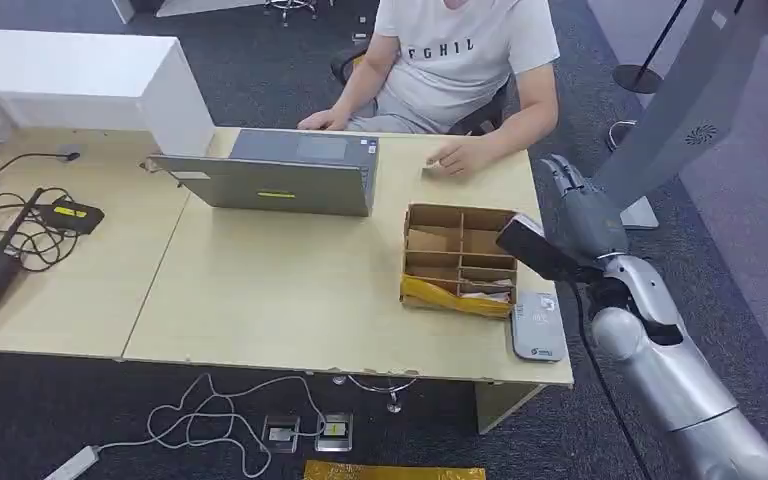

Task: Pass the card to the sensor for recognition and then transmit it.

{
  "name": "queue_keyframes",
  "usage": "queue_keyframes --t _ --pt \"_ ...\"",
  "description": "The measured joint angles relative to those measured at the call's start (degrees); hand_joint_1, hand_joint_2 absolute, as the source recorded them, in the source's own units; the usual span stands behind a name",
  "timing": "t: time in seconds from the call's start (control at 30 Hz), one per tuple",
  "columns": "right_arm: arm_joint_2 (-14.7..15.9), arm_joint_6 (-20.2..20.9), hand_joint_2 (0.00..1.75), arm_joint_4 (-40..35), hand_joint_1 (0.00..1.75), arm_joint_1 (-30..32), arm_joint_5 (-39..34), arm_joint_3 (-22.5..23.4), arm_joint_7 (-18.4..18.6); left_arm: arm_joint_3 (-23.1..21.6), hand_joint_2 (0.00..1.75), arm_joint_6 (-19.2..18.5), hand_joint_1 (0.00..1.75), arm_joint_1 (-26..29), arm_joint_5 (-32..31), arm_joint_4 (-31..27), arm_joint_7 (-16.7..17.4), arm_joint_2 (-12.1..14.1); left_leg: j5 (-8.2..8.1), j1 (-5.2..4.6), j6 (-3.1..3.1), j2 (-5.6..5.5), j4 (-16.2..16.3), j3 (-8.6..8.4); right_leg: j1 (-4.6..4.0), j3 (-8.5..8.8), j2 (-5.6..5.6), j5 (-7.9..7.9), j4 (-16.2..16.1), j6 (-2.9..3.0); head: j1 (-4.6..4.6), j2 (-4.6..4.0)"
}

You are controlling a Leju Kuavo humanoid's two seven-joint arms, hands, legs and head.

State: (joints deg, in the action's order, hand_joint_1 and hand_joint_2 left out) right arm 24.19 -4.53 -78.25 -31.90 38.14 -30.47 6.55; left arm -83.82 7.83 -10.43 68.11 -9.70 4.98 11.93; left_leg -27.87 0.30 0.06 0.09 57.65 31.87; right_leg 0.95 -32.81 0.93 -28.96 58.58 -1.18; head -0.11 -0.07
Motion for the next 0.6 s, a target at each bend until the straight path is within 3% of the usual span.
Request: queue_keyframes --t 0.13,0.27,0.6 --pt "1.53 3.73 1.75 -3.2 0.0 1.95 -1.36 1.31 3.9 0.0 0.0 0.11 0.0 0.02 0.5 0.0 0.37 0.0 0.0 0.0 0.0 -0.01 0.01 0.0 0.0 -0.01 0.03 0.0 -0.01 0.0 0.0 0.0" --pt "4.42 7.0 1.75 -7.85 0.0 5.08 2.51 2.12 7.44 0.0 0.0 0.46 0.0 0.05 0.74 0.0 0.44 0.0 -0.01 -0.01 0.0 -0.01 0.01 -0.01 0.01 0.0 0.01 0.0 -0.02 0.0 -0.02 0.0" --pt "8.37 12.18 1.75 -16.11 0.0 10.57 3.84 2.93 8.62 0.0 0.0 0.66 0.0 0.13 1.25 0.0 0.48 0.0 -0.02 0.0 -0.02 0.03 -0.01 -0.01 0.0 0.0 -0.01 0.0 -0.02 0.0 0.0 0.0"
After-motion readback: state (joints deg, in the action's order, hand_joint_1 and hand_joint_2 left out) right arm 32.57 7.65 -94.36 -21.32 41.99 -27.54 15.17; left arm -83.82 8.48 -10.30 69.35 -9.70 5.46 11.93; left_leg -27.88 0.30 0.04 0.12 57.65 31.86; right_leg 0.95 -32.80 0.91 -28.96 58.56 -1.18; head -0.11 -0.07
